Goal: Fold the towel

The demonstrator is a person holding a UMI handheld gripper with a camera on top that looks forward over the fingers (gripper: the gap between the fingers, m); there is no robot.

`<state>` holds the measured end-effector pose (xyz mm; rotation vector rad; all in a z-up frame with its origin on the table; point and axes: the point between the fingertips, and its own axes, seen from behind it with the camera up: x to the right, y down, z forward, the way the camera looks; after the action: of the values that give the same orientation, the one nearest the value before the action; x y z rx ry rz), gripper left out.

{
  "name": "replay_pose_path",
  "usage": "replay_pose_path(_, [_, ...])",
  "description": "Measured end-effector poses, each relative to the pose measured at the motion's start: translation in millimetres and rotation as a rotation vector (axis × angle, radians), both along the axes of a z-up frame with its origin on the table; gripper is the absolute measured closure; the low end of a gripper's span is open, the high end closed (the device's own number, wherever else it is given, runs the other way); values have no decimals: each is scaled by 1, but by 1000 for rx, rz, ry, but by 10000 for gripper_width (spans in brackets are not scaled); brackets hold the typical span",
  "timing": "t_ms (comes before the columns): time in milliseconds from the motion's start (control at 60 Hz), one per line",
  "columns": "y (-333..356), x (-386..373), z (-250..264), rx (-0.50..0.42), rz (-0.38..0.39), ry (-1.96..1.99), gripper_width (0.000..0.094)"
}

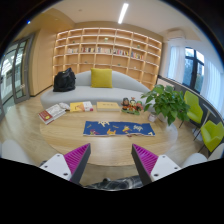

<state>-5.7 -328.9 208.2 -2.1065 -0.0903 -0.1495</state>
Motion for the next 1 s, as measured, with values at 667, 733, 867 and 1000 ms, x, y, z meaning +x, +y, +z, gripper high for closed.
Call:
replay_pose_path(667, [180,-127,-148,-88,170,89,84])
replay_pose_path(733, [215,-139,-164,-83,170,99,84])
replay_pose_path(867, [274,-143,-193,-84,144,69,84])
replay_pose_path(1000, [306,-134,-220,-112,93,64,88])
